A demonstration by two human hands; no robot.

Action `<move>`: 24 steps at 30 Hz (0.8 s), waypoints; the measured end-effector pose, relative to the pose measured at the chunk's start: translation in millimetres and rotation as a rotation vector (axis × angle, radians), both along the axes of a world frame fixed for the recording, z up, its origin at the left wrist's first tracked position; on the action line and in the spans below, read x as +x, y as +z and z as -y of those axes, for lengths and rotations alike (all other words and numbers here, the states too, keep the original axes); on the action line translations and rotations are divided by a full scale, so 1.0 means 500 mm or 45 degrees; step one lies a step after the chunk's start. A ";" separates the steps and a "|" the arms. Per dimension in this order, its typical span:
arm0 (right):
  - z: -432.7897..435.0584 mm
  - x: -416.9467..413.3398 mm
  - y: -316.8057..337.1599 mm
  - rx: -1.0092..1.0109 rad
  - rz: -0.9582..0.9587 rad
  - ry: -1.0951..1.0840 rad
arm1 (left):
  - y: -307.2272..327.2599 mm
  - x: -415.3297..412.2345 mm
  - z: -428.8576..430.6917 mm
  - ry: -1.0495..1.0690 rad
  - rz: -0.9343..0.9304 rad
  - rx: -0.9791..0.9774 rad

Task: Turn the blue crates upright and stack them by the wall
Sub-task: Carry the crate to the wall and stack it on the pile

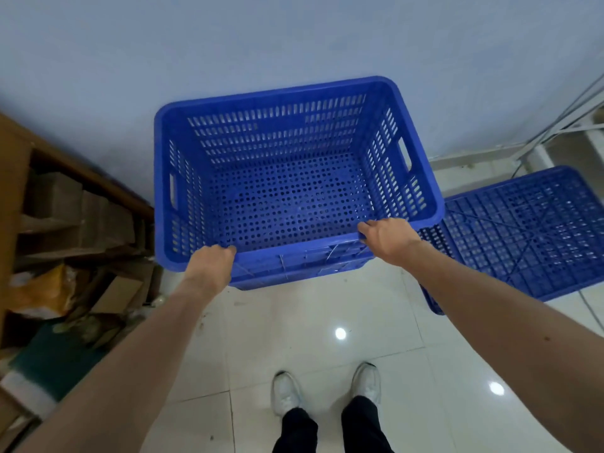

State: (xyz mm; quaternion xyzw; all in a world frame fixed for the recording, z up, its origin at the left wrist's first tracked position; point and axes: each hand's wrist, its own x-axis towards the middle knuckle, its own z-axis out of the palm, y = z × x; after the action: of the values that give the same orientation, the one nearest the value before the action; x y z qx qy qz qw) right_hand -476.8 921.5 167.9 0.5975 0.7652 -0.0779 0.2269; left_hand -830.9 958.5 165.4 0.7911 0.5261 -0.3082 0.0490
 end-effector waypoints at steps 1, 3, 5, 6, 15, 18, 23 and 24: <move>-0.001 0.002 0.001 -0.001 0.026 0.018 | -0.002 -0.002 0.003 -0.012 0.001 0.021; 0.000 0.002 -0.002 0.023 0.068 0.025 | -0.003 -0.004 0.009 -0.039 0.008 0.071; 0.003 0.001 -0.004 0.051 0.085 0.021 | -0.003 -0.005 0.012 -0.050 0.018 0.095; 0.005 0.002 -0.004 0.060 0.078 0.023 | -0.003 -0.005 0.014 -0.050 0.024 0.097; -0.007 0.003 -0.001 0.063 0.205 0.216 | -0.014 -0.031 0.010 -0.097 0.028 0.133; -0.005 0.007 -0.006 0.059 0.229 0.220 | -0.019 -0.028 0.017 -0.124 -0.006 0.158; -0.031 0.038 -0.005 -0.008 0.222 0.270 | -0.018 -0.012 0.015 -0.114 0.020 0.152; -0.032 0.046 -0.006 -0.016 0.223 0.256 | -0.018 -0.009 0.019 -0.095 0.035 0.148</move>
State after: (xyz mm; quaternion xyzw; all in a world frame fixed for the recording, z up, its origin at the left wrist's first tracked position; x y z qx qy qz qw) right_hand -453.6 937.6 164.9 0.5208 0.7979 -0.0072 0.3033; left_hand -835.3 949.0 156.5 0.8159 0.5126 -0.2676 -0.0014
